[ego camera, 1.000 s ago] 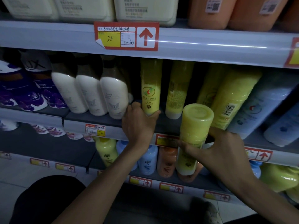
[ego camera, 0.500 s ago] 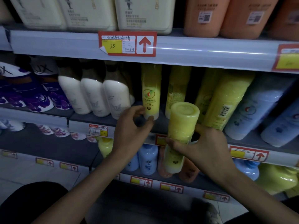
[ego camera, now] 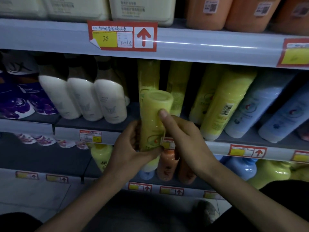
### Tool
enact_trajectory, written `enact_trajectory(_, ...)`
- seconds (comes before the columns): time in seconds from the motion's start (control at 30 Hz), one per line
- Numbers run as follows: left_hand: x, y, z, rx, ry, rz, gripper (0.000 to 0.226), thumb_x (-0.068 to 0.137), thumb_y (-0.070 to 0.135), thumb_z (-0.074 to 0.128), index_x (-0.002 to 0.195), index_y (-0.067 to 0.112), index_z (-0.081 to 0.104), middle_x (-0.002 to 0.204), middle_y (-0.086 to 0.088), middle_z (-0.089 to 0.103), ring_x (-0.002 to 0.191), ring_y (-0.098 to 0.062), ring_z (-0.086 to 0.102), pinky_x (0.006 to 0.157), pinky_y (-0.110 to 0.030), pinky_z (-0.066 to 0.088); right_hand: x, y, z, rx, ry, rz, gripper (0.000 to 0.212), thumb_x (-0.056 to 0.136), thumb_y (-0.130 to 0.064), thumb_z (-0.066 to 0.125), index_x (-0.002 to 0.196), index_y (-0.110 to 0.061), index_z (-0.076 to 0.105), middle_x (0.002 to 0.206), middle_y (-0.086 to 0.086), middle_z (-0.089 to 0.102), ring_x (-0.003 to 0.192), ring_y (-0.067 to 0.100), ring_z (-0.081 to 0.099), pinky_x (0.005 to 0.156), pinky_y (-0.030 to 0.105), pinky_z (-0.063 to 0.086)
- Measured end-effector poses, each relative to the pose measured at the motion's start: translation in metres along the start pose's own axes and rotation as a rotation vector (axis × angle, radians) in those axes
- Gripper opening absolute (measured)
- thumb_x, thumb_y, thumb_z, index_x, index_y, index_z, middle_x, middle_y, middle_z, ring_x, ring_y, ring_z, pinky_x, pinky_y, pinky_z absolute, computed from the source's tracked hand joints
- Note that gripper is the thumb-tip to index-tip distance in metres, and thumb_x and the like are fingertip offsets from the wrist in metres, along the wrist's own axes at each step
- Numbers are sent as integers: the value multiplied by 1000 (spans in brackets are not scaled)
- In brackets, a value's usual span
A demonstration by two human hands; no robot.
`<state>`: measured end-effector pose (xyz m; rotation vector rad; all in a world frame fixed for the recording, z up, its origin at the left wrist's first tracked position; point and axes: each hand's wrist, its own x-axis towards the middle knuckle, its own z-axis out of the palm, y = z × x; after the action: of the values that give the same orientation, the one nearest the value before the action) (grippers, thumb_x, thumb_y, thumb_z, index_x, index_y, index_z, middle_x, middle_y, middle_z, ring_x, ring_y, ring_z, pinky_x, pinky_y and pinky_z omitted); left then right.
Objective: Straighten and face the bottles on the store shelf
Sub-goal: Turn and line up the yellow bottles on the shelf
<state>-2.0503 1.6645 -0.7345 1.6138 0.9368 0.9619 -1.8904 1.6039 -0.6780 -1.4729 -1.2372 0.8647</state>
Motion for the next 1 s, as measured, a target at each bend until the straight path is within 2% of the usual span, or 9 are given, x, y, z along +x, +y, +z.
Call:
enact_trajectory(0.07, 5, -1, -2, -17, 10, -3, 74, 67, 14, 97, 129, 28, 60, 114, 10, 77, 106, -11, 74, 88, -38, 61, 2, -2, -1, 79, 33, 55, 62, 103, -64, 43, 105, -13, 77, 102, 0, 79, 104, 13, 73, 96, 41, 55)
enact_trajectory(0.2, 10, -1, -5, -69, 30, -43, 67, 70, 6, 92, 123, 32, 61, 107, 17, 78, 98, -4, 75, 75, -20, 60, 20, 19, -3, -244, 345, 98, 25, 100, -37, 59, 103, -15, 69, 82, -5, 72, 85, 17, 70, 72, 33, 53)
enact_trajectory(0.27, 9, 1, -6, -92, 32, -45, 65, 72, 4, 91, 124, 30, 62, 107, 17, 78, 97, -4, 75, 73, -17, 58, 32, 29, -6, -346, 379, 160, 16, 93, -29, 65, 106, -19, 62, 85, -7, 69, 85, 18, 67, 70, 32, 51)
enact_trajectory(0.33, 8, 3, -7, -104, 37, -48, 64, 72, 5, 90, 124, 29, 63, 107, 15, 78, 98, -4, 75, 74, -17, 58, 44, 35, -4, -277, 354, 259, 28, 84, -38, 69, 99, -19, 57, 92, 2, 72, 89, 25, 69, 81, 44, 58)
enact_trajectory(0.43, 7, 6, -8, -115, 36, -47, 63, 72, 4, 90, 125, 27, 63, 108, 14, 78, 98, -5, 75, 75, -17, 58, 63, 43, -5, -162, 349, 299, 57, 67, -53, 68, 115, -23, 62, 103, 5, 74, 90, 28, 72, 83, 52, 61)
enact_trajectory(0.57, 4, 11, -6, -114, 52, -39, 63, 72, 3, 90, 123, 27, 63, 107, 14, 78, 97, -6, 75, 74, -18, 58, 75, 42, -4, 19, 220, 354, 46, 90, -14, 74, 131, -14, 55, 106, 17, 73, 78, 27, 73, 64, 39, 63)
enact_trajectory(0.7, 2, 15, -5, -101, 76, -31, 63, 70, 5, 91, 122, 28, 63, 104, 16, 78, 95, -3, 75, 73, -15, 58, 69, 51, -1, -136, 305, 329, 38, 84, -29, 78, 115, -15, 62, 102, 6, 73, 93, 26, 71, 87, 53, 60)
enact_trajectory(0.87, 2, 17, -7, -141, 108, -42, 68, 63, 23, 89, 126, 27, 63, 108, 12, 78, 97, -5, 75, 74, -18, 59, 76, 56, -2, -186, 322, 323, 69, 57, -66, 77, 107, -21, 63, 93, 8, 73, 79, 33, 73, 71, 53, 62)
enact_trajectory(1.0, 5, 15, -8, -155, 120, -56, 69, 62, 26, 88, 126, 24, 63, 109, 10, 79, 99, -8, 75, 76, -23, 61, 85, 53, -5, -199, 268, 279, 56, 72, -43, 83, 119, -26, 58, 96, 5, 76, 68, 31, 76, 76, 57, 62)
